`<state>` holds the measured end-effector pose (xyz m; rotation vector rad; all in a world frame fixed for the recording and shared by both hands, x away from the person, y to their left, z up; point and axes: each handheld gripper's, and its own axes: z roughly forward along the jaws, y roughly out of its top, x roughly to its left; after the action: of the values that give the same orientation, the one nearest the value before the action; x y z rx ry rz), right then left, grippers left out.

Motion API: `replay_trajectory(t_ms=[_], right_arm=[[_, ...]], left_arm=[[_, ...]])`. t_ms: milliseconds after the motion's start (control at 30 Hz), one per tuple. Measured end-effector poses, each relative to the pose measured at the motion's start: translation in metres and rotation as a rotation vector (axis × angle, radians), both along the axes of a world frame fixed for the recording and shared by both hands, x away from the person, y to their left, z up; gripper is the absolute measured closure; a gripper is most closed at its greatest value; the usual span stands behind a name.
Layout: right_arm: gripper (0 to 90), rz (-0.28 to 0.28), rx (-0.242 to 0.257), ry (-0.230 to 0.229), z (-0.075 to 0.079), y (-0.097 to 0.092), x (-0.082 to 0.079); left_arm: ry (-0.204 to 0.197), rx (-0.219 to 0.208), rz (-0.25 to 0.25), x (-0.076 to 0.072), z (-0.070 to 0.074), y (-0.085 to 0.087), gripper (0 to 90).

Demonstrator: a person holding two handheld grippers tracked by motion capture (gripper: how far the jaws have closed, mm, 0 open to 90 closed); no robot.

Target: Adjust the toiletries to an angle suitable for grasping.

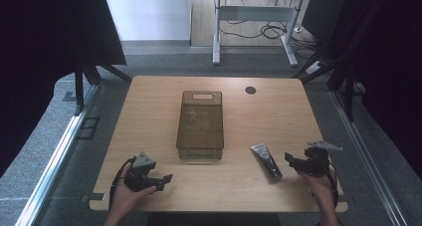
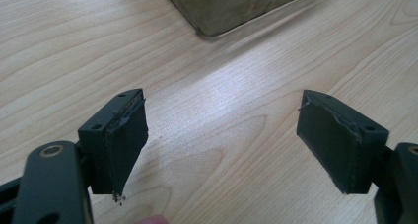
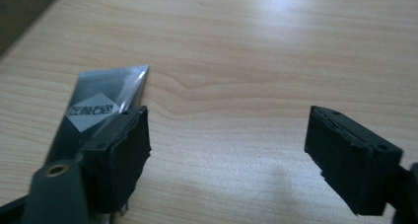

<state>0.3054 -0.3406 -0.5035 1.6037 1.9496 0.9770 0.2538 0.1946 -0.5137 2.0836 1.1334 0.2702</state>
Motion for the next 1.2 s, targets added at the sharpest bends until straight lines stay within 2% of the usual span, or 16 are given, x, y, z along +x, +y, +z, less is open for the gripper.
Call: replay_trajectory(t_ms=[67,200,300,333,600,667,833,933,967,1000,1033,1100,1133,1167,1200], right_arm=[[22.3,0.016,0.014,-0.005,0.001,-0.001,0.000],[26.8,0.025,0.044,0.020,-0.001,0.000,0.001],[31.4,0.060,0.096,0.021,-0.003,-0.003,0.000],[31.7,0.065,0.099,0.021,-0.003,-0.004,-0.001],[37.1,0.076,0.074,0.006,-0.001,-0.003,-0.001],[38.6,0.087,0.055,0.007,0.000,-0.003,-0.002],[42.1,0.095,0.057,0.019,0.002,-0.005,-0.003],[44.6,0.109,0.055,0.045,0.002,-0.008,-0.003],[45.5,0.119,0.055,0.060,0.001,-0.009,-0.002],[47.8,0.139,0.048,0.099,0.002,-0.010,-0.001],[47.8,0.139,0.048,0.099,0.002,-0.010,-0.001],[49.6,0.173,0.016,0.124,0.007,-0.009,0.001],[51.4,0.198,-0.026,0.148,0.015,-0.005,0.004],[52.4,0.211,-0.047,0.159,0.020,-0.002,0.006],[52.4,0.211,-0.047,0.159,0.020,-0.002,0.006]], left_arm=[[-0.001,-0.003,0.001,0.000,0.000,0.001,19.6],[0.003,-0.005,-0.004,0.000,0.000,0.001,19.3],[0.006,-0.012,-0.011,-0.001,0.001,0.001,18.8],[0.005,-0.015,-0.008,-0.001,0.001,0.001,18.8],[-0.008,-0.016,-0.002,0.000,0.002,0.003,18.7],[-0.010,-0.014,-0.003,0.003,0.003,0.002,18.8],[-0.006,-0.002,-0.006,0.007,0.003,0.001,18.8],[-0.007,-0.005,-0.005,0.009,0.005,0.003,19.1],[-0.008,-0.003,-0.004,0.009,0.005,0.004,19.0],[-0.010,0.001,-0.003,0.010,0.006,0.004,19.0],[-0.014,0.002,0.003,0.010,0.006,0.005,19.0],[-0.016,-0.005,0.005,0.011,0.007,0.008,19.0],[-0.016,-0.005,0.007,0.011,0.007,0.009,19.1],[-0.015,-0.003,0.006,0.011,0.008,0.010,19.1],[-0.015,-0.003,0.006,0.011,0.008,0.010,19.1]])
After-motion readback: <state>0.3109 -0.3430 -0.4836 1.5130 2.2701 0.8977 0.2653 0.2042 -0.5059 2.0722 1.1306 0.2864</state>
